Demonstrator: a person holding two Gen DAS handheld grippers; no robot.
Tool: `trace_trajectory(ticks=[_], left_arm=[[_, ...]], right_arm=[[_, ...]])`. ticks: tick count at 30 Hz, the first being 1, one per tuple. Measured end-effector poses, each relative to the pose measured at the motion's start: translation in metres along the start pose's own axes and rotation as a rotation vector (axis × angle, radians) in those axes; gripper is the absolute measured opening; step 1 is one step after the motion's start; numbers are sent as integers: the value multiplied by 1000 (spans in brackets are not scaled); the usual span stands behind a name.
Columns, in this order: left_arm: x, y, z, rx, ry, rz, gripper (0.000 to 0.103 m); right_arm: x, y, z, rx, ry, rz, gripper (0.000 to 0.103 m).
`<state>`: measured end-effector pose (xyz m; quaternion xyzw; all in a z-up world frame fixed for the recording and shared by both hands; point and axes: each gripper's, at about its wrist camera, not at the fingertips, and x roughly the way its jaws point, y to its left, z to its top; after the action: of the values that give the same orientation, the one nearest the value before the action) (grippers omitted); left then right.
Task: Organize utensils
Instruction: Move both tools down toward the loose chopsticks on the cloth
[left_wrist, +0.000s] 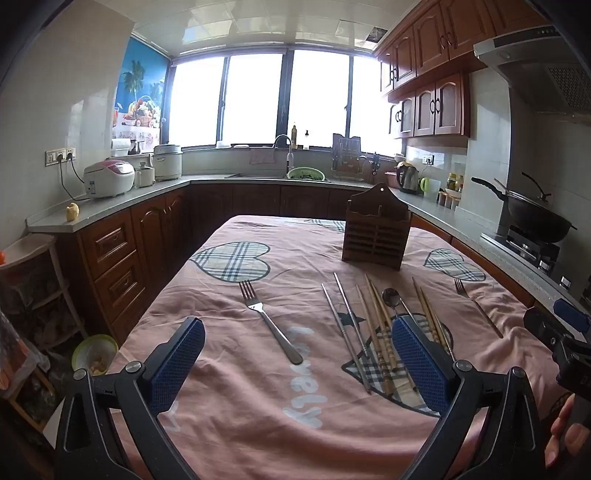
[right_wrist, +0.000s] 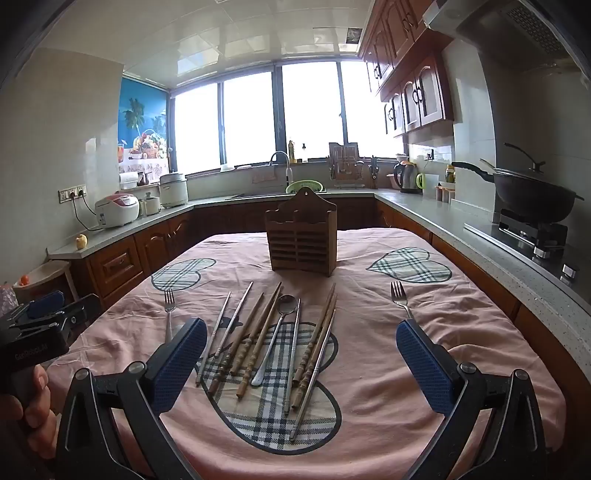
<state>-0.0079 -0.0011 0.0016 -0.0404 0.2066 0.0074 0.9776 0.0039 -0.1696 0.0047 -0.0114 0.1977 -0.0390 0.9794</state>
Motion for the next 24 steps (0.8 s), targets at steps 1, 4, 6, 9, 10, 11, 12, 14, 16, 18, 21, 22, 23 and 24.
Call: trace_trajectory(ticks=[1, 4, 6, 9, 10, 11, 12, 14, 16, 18, 21, 22, 23, 24], left_arm=[[0, 0, 0, -1, 0, -1, 102], [0, 0, 1, -1, 0, -1, 102], [1, 1, 1, -2, 1, 0, 102], [2, 1, 1, -2, 3, 1, 102], [2, 1, 1, -3, 4, 1, 102], [3, 1, 1, -3, 6, 1, 102], [3, 1, 1, -4, 6, 1, 102], [4, 1, 1, -3, 8, 1, 102], [7, 1, 1, -3, 15, -1, 102], [12, 2, 3, -9, 34, -12, 102], [26, 8, 9, -38, 81, -40, 101], [31, 10, 12, -47, 94, -46, 101], [37, 11, 15, -51, 107, -48, 101], [43, 12, 18, -53, 120, -51, 101]], right_arm=[[0, 0, 0, 0, 0, 1, 103], [0, 0, 1, 2, 1, 3, 103], [0, -1, 1, 2, 1, 3, 103], [0, -2, 1, 2, 2, 5, 103], [0, -1, 0, 4, -1, 5, 103], [0, -1, 0, 4, -1, 5, 103], [0, -2, -1, 5, -1, 5, 103], [0, -3, -1, 6, -1, 6, 103], [-1, -1, 3, 4, -1, 5, 103], [2, -1, 1, 6, 3, 6, 103], [8, -4, 2, 21, 25, 14, 103], [12, -6, 3, 27, 34, 16, 103], [19, -9, 2, 32, 43, 20, 103], [22, -11, 3, 38, 50, 23, 103]])
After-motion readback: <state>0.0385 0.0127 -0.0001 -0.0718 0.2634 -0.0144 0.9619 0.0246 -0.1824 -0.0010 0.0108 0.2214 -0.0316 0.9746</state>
